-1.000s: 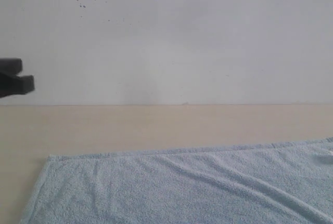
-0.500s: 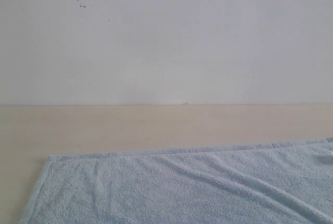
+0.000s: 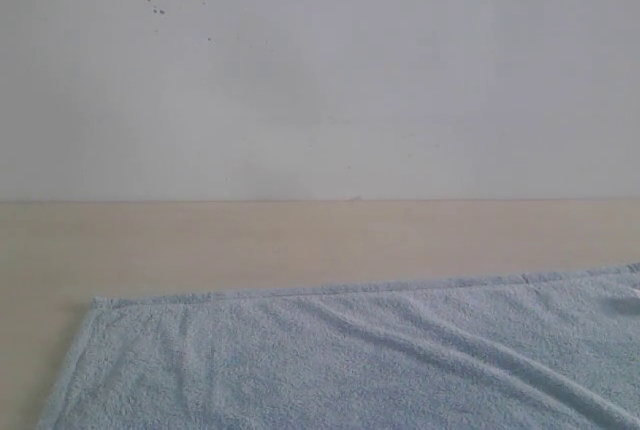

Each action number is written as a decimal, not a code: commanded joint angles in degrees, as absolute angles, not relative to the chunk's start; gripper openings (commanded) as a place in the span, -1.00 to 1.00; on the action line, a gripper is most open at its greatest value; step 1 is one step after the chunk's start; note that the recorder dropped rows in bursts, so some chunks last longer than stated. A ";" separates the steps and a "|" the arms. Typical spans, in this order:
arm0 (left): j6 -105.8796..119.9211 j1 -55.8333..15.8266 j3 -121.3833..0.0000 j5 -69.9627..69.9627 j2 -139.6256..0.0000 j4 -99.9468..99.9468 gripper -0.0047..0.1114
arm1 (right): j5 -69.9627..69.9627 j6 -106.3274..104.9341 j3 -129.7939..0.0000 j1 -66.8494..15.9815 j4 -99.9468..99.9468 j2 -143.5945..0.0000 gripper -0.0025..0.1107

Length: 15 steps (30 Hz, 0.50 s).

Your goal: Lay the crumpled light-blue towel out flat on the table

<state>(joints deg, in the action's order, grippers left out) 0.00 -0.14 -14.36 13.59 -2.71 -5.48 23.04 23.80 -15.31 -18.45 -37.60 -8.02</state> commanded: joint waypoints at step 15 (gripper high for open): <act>-2.10 -0.35 0.00 8.51 -5.67 -5.24 -0.85 | 29.02 46.35 -7.97 -24.56 -60.10 -8.71 -0.93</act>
